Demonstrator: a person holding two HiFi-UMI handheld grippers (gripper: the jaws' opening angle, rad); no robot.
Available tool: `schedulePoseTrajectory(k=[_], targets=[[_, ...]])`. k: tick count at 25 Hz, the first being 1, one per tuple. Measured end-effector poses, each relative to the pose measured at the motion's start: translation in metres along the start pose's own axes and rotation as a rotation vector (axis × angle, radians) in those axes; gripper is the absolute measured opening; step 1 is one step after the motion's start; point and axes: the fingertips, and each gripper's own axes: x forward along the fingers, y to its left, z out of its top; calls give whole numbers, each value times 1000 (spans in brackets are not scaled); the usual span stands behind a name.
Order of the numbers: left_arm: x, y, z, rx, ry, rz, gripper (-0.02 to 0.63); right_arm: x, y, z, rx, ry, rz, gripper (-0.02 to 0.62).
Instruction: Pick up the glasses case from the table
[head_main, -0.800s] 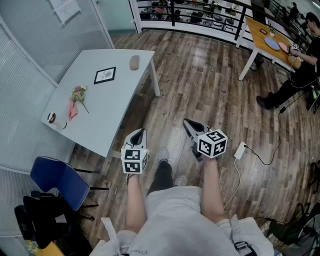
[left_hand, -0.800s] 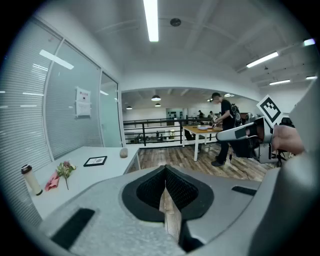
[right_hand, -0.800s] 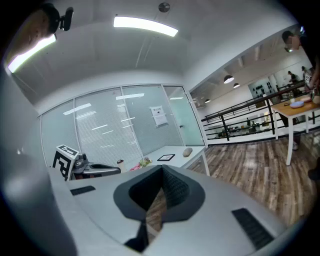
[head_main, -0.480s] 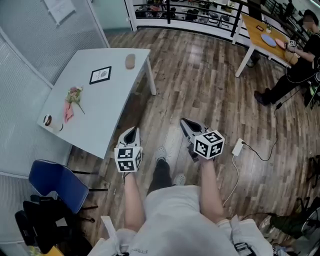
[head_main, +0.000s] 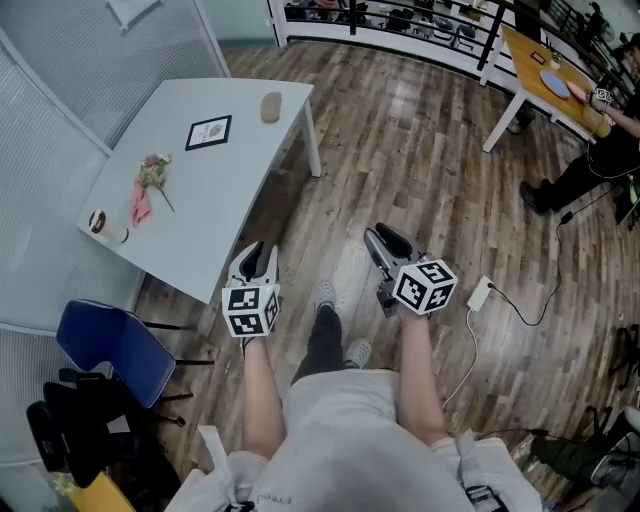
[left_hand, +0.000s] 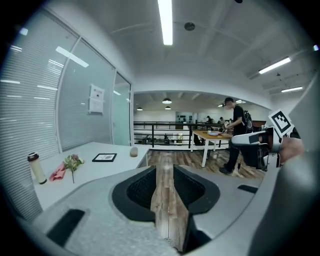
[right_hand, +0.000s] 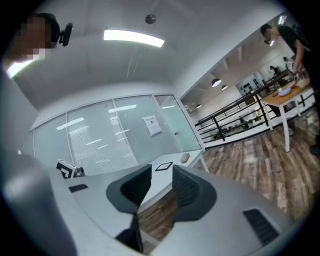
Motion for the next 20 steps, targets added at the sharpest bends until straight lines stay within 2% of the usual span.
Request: schedulePoseTrajectory(k=[5,9,17,20], targets=[[2,22,1,-35,-7,32,173,20,6,-5,-4,12,14,210],[16,14,3,-39,-7,23,213,19,-6,0,-8,7,1,259],[44,3,19,-57,-24,-16,232,18,-32,7,10,5,-38,268],[56,8,25,-81,-32,-7,235,28,-38,14,37,2,-24,268]])
